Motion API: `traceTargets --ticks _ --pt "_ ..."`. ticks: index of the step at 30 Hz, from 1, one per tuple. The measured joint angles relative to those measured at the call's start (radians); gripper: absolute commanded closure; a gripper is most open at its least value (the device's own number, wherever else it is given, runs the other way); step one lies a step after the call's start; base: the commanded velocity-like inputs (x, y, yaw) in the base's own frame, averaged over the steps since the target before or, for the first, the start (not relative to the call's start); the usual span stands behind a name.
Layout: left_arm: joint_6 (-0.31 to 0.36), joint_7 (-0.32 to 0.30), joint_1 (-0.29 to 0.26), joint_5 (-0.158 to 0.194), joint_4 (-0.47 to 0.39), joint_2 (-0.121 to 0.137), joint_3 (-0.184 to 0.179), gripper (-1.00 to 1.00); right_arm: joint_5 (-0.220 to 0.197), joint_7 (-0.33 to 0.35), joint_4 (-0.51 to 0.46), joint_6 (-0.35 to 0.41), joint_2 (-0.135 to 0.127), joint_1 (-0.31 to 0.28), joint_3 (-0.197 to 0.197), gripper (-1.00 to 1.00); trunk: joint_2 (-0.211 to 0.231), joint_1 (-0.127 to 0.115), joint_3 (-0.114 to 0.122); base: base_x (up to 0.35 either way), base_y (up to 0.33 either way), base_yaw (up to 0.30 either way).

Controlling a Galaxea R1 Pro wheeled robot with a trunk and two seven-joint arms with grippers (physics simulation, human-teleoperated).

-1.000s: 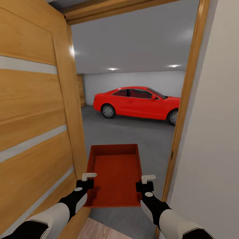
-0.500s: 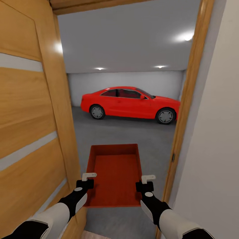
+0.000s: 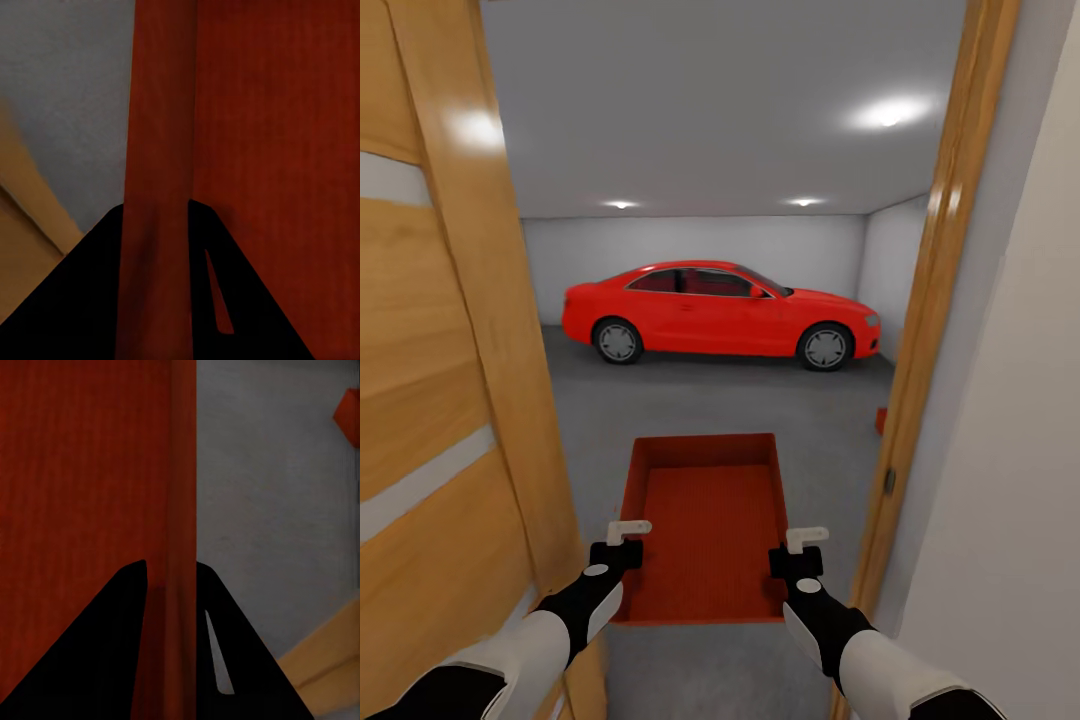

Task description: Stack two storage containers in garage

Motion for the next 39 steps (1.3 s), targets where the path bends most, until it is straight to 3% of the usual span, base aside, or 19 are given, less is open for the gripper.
traceTargets --ticks 8,24,26,27,28,34,39 --pt "0.000 0.000 0.000 0.000 0.000 0.000 0.001 1.00 0.000 0.000 -0.001 0.000 0.000 0.000 0.000 1.00 0.000 0.000 0.000 0.215 0.205 -0.223" --pt "0.002 0.000 0.000 0.001 0.000 0.001 -0.001 1.00 0.000 0.000 0.001 0.000 0.001 0.000 -0.001 1.00 0.000 0.000 0.000 0.064 0.029 -0.016" --pt "0.003 0.002 0.000 0.013 0.000 0.000 -0.014 1.00 0.001 0.001 0.002 0.001 -0.001 0.000 -0.001 1.00 0.000 0.000 0.000 0.299 0.000 0.000" --pt "-0.001 0.005 0.000 0.049 -0.001 0.003 -0.050 1.00 0.002 0.001 0.000 0.000 -0.001 0.000 0.000 1.00 0.000 0.000 0.000 0.312 0.000 0.000" --pt "0.000 0.006 0.000 0.061 -0.001 0.004 -0.063 1.00 0.003 0.001 0.002 0.000 -0.001 0.000 -0.003 1.00 0.000 0.000 0.000 0.315 0.000 0.000" --pt "0.003 0.006 0.000 0.061 0.000 0.005 -0.064 1.00 0.003 0.001 0.006 0.000 0.000 0.000 -0.004 1.00 0.000 0.000 0.000 0.266 0.000 0.000" --pt "-0.007 0.001 0.001 0.107 0.004 0.014 -0.100 1.00 0.042 -0.001 0.004 0.004 0.008 0.000 -0.030 1.00 0.000 0.000 0.000 0.000 0.000 0.000"
